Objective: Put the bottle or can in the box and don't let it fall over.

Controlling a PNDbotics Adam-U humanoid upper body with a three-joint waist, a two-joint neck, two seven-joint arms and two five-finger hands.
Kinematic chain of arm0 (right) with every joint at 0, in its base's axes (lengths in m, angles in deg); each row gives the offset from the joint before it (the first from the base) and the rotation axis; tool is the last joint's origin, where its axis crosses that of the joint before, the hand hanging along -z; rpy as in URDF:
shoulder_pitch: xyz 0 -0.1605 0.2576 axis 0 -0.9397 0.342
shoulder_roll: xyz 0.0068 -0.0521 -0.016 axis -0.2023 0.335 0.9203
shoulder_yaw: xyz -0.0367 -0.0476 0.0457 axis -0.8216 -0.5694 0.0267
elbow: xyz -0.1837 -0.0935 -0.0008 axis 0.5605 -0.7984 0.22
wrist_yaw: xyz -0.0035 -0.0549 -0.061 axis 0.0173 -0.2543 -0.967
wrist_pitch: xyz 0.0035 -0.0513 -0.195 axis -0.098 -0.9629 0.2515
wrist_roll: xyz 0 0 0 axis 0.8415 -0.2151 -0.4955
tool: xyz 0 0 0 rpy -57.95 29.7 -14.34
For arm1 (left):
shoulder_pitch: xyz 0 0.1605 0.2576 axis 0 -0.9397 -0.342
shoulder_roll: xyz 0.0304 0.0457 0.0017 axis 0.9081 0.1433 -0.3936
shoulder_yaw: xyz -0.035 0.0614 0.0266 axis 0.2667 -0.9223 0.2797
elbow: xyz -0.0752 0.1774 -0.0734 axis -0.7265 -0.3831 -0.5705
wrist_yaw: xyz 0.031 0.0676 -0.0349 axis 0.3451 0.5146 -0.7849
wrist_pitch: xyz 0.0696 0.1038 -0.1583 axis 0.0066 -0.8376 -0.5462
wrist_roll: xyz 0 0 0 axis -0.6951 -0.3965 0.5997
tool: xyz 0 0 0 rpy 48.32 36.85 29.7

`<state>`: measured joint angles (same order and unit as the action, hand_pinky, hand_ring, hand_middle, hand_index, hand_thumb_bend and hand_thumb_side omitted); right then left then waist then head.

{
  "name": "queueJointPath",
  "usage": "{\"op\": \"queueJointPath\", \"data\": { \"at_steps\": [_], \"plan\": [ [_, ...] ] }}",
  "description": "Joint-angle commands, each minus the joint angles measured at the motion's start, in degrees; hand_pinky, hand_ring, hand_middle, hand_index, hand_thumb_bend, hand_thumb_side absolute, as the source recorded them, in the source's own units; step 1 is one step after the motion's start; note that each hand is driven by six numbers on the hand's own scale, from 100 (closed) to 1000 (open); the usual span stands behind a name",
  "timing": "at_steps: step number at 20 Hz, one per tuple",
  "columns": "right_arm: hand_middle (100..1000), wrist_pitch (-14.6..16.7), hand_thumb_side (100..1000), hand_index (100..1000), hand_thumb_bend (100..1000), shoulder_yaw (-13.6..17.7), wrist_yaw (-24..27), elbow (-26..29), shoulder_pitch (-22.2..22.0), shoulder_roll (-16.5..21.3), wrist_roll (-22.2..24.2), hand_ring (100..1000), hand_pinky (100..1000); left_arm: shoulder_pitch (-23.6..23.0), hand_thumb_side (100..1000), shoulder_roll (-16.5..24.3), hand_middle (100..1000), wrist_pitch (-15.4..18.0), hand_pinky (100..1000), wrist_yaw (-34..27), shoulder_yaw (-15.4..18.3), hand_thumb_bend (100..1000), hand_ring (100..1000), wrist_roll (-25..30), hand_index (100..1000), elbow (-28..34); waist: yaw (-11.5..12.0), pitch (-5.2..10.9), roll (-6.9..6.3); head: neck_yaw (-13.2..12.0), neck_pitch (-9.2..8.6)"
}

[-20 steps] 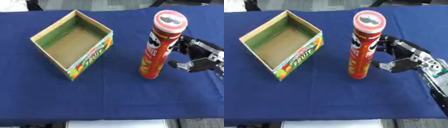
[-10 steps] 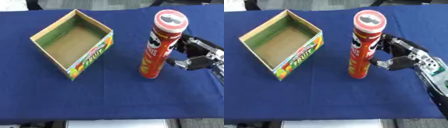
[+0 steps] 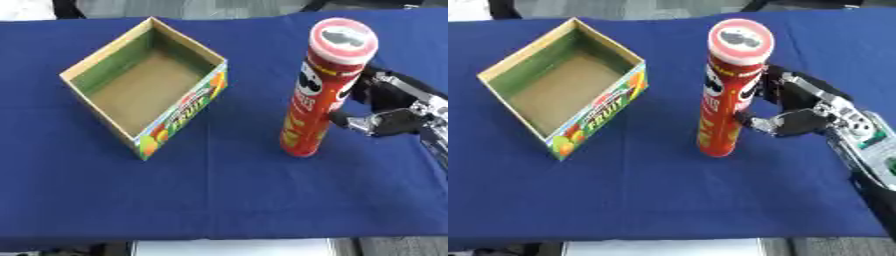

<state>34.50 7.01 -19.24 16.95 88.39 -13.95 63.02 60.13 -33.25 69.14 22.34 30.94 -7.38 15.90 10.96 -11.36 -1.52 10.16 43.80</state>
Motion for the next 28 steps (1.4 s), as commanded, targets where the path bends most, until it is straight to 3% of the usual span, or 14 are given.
{"op": "queueJointPath", "data": {
  "at_steps": [1,7,15,28],
  "plan": [
    [1000,0.0,100,985,353,0.2,0.6,1.1,0.9,0.7,-0.1,994,947,1.1,983,1.3,895,0.0,754,-0.2,0.2,588,926,0.2,915,0.6,0.1,0.68,-0.05,0.0,0.31],
    [1000,0.0,100,985,348,-0.1,1.0,1.1,1.5,0.4,0.0,994,947,1.1,984,1.3,896,0.0,754,-0.2,0.2,586,926,0.2,915,0.6,0.2,0.63,-0.02,0.1,0.31],
    [1000,0.3,100,977,412,-0.3,1.4,1.1,1.7,0.2,-0.2,989,940,1.1,984,1.3,897,0.0,755,-0.2,0.3,583,927,0.2,915,0.6,0.2,0.54,-0.02,0.2,0.31],
    [1000,1.1,100,974,403,-0.6,2.9,1.0,2.0,-0.2,1.5,989,940,1.1,987,1.1,899,0.0,755,-0.3,0.2,579,929,0.4,914,0.5,0.1,0.60,-0.01,0.4,0.31]
  ]
}}
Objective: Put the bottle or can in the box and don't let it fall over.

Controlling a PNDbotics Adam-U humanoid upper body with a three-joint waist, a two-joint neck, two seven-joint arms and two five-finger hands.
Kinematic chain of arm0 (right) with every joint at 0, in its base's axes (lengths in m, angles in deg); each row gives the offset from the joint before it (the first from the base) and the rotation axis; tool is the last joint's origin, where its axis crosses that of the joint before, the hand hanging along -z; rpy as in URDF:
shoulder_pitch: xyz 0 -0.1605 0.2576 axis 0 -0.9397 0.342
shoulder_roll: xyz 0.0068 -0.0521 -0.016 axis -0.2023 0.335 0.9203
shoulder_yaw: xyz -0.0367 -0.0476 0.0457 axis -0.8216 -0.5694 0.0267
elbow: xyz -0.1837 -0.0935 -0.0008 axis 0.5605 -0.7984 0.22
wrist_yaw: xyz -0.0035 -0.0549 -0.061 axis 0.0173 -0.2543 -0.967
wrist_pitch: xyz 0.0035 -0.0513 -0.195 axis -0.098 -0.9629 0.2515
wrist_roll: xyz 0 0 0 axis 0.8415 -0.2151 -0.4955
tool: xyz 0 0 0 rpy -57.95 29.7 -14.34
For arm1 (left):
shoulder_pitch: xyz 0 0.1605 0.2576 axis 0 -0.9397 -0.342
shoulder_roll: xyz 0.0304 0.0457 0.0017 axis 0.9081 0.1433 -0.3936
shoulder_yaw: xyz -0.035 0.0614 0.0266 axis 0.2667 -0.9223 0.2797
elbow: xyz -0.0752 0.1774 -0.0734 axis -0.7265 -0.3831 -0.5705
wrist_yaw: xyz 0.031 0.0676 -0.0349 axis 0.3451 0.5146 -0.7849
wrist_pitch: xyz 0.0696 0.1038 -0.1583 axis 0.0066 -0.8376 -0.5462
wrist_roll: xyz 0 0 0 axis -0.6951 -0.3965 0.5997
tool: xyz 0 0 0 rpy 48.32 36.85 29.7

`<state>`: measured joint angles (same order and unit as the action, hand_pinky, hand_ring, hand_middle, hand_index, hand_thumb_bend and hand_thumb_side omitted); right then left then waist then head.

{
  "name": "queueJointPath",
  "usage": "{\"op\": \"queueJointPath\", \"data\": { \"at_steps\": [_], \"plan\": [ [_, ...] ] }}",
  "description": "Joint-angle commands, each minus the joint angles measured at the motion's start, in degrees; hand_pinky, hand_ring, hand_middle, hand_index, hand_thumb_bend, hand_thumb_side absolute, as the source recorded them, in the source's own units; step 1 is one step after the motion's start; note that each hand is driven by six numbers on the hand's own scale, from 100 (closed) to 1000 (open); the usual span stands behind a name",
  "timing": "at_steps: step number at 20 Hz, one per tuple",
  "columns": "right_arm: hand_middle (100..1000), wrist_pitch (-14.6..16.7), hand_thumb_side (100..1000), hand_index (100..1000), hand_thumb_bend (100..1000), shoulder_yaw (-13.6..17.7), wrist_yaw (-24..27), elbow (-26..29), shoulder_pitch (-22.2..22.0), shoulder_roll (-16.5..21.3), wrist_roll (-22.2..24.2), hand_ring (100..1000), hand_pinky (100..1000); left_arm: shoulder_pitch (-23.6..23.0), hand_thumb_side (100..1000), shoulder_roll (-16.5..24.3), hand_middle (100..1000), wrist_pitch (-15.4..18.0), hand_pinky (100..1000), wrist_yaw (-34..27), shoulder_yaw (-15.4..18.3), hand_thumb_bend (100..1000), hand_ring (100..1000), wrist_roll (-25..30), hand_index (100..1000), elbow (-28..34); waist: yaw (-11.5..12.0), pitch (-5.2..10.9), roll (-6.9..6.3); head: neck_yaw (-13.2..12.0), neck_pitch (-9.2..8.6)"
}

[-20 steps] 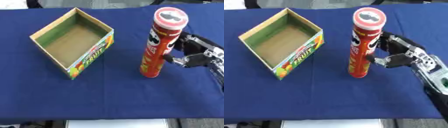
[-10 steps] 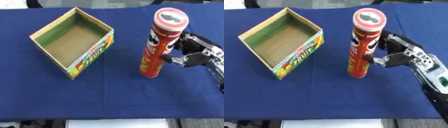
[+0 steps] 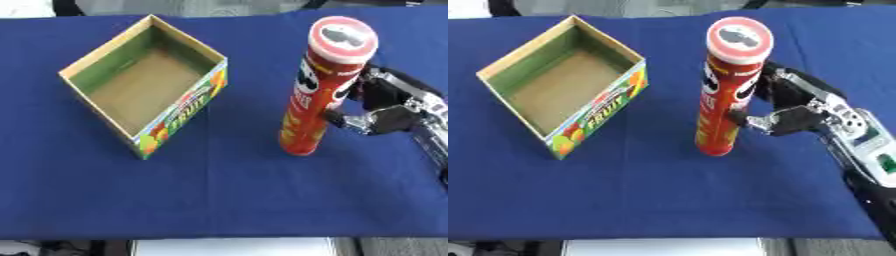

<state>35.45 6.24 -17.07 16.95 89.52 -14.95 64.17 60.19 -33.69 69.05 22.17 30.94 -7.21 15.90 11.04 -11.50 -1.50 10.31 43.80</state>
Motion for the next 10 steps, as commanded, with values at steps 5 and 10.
{"op": "queueJointPath", "data": {
  "at_steps": [5,10],
  "plan": [
    [1000,0.0,100,973,400,0.0,0.8,0.8,1.3,0.6,0.3,988,938,1.1,988,1.5,900,0.1,755,-0.2,0.2,578,929,0.2,914,0.5,0.1,0.70,0.02,0.3,0.31],
    [1000,-0.1,100,971,397,-0.2,0.8,0.8,1.8,0.3,0.0,986,936,1.1,989,1.4,901,0.1,755,-0.2,0.2,577,930,0.3,914,0.5,0.2,0.63,0.07,0.4,0.31]
  ]
}}
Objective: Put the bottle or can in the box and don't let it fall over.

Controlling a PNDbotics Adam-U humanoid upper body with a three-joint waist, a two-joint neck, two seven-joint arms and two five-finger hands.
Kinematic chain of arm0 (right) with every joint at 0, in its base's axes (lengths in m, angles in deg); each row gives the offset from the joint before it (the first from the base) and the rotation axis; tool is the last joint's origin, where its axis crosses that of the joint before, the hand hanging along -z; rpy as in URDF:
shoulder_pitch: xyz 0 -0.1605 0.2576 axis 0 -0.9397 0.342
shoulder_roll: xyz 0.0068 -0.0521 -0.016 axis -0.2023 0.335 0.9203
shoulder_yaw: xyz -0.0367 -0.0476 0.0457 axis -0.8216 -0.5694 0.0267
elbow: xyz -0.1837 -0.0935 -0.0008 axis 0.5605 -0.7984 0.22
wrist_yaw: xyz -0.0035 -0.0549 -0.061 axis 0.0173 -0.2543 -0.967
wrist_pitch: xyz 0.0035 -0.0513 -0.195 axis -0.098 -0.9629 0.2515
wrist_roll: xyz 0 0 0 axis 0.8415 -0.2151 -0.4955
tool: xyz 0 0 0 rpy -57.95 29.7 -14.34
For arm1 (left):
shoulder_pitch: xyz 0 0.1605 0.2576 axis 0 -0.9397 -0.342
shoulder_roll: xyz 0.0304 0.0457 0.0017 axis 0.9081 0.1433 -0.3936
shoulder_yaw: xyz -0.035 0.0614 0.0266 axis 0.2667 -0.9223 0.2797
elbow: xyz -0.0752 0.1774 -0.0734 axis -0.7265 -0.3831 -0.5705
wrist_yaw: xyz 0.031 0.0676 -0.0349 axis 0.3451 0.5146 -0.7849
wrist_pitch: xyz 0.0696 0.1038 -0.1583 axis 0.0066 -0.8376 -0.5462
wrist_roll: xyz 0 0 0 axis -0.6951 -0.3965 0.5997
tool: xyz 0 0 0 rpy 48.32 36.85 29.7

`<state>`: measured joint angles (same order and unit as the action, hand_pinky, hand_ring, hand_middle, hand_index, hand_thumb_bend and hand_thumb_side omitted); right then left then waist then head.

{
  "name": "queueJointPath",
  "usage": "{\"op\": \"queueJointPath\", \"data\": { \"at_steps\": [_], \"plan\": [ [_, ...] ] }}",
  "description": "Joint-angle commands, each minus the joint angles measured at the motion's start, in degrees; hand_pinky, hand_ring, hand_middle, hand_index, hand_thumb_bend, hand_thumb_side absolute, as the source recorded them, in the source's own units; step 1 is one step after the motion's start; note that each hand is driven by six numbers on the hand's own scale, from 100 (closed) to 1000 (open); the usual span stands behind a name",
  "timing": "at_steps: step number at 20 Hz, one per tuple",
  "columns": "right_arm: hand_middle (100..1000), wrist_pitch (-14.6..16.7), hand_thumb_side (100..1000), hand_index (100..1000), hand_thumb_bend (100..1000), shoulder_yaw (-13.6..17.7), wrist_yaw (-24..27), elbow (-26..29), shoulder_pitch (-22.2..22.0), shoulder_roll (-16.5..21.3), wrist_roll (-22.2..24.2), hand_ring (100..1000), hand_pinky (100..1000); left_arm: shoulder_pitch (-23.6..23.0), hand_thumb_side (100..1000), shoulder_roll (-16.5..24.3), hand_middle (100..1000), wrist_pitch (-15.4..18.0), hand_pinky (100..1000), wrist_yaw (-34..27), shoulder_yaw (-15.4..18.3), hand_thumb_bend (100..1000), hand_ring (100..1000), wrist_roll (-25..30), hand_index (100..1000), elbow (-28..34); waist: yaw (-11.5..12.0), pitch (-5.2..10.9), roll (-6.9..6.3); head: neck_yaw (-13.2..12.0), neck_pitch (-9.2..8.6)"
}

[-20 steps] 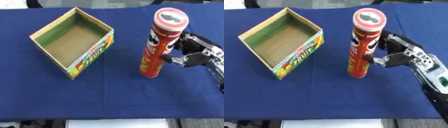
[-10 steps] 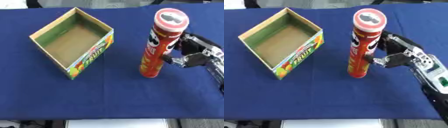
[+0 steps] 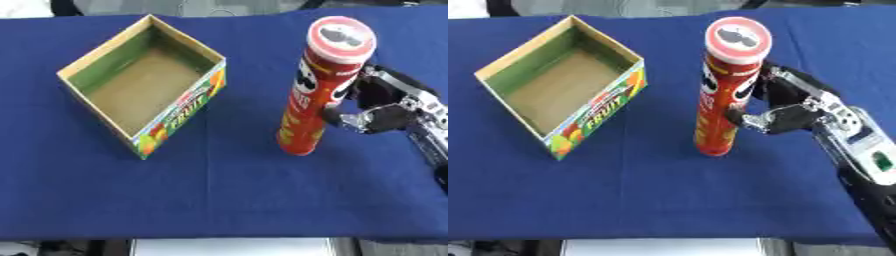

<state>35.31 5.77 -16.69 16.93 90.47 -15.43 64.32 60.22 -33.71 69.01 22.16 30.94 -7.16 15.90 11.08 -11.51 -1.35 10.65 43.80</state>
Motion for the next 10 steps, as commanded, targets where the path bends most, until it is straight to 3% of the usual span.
{"op": "queueJointPath", "data": {
  "at_steps": [1,10],
  "plan": [
    [1000,0.0,100,971,396,0.2,0.5,0.9,0.9,0.7,-0.1,986,936,1.1,989,1.4,901,0.1,755,-0.2,0.2,576,930,0.2,913,0.5,0.2,0.62,-0.08,0.0,0.31],
    [1000,-0.1,100,970,395,-0.1,0.8,1.0,1.6,0.2,-0.1,986,934,1.1,992,1.3,902,0.1,756,-0.2,0.2,574,931,0.2,914,0.5,0.2,0.51,-0.05,0.2,0.31]
  ]
}}
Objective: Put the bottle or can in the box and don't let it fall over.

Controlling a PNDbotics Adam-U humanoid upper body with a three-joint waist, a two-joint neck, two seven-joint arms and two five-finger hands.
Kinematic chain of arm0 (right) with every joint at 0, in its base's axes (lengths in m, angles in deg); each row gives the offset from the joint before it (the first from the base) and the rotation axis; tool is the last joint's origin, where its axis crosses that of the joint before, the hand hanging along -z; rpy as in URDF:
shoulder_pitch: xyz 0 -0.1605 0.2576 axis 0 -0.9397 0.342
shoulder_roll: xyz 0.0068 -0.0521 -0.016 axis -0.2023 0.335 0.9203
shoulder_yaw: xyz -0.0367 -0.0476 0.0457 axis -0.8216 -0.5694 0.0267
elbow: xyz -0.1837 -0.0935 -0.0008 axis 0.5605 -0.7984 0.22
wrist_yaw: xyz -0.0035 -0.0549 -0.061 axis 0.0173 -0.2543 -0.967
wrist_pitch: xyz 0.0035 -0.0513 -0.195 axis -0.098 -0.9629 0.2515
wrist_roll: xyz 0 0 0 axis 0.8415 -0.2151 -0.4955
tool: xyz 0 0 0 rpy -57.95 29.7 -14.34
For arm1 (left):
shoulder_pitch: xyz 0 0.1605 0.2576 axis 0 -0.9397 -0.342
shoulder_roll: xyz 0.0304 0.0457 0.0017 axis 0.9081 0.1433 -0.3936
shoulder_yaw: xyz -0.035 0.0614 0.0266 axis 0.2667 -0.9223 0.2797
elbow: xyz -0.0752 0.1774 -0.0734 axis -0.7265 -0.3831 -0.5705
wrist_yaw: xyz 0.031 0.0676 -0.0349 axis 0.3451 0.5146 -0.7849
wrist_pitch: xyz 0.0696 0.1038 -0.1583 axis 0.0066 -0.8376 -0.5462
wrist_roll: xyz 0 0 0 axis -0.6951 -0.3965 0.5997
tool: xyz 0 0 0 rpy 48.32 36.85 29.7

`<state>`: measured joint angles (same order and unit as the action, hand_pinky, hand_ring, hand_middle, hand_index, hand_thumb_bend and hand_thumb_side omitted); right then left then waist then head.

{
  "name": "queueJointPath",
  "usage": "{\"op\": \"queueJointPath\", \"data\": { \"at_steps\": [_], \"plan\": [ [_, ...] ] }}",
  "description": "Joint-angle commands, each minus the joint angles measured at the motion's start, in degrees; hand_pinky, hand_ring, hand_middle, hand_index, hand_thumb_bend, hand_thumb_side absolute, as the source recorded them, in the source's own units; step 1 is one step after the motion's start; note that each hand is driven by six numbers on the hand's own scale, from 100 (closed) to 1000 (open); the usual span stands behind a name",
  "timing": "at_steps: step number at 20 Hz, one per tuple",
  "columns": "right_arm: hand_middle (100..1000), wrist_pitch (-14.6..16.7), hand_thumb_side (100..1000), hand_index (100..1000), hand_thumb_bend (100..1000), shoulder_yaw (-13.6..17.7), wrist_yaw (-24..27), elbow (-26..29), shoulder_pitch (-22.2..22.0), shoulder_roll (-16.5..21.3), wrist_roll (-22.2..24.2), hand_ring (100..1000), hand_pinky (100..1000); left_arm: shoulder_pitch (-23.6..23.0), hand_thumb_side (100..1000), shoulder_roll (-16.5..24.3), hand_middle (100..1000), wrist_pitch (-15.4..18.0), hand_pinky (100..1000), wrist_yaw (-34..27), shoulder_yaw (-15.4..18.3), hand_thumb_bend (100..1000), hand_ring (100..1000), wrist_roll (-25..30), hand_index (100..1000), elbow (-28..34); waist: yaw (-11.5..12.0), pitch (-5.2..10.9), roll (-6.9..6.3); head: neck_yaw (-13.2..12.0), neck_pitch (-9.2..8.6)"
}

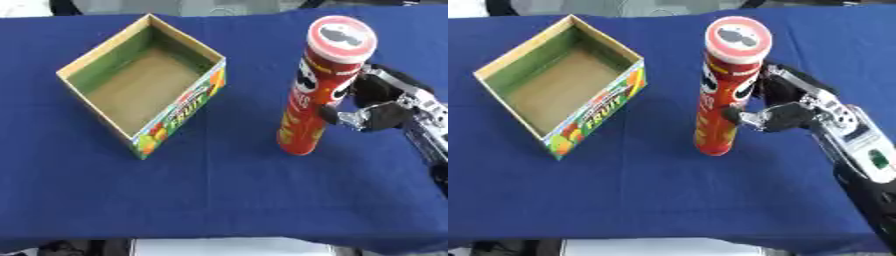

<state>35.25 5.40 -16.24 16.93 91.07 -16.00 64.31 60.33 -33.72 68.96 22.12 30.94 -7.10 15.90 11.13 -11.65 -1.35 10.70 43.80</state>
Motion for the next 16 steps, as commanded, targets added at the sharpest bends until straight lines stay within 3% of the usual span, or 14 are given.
{"op": "queueJointPath", "data": {
  "at_steps": [1,16],
  "plan": [
    [1000,0.0,100,970,396,0.2,0.4,1.0,1.1,0.7,-0.1,986,934,1.0,992,1.3,902,0.2,756,-0.2,0.2,574,931,0.2,914,0.5,0.1,0.63,-0.05,0.1,0.31],
    [995,-0.4,100,964,387,-0.4,0.7,0.8,2.7,-0.2,-0.4,983,929,1.3,997,1.2,904,0.1,756,-0.2,0.2,567,932,0.3,913,0.7,0.4,0.27,-0.04,0.4,0.31]
  ]
}}
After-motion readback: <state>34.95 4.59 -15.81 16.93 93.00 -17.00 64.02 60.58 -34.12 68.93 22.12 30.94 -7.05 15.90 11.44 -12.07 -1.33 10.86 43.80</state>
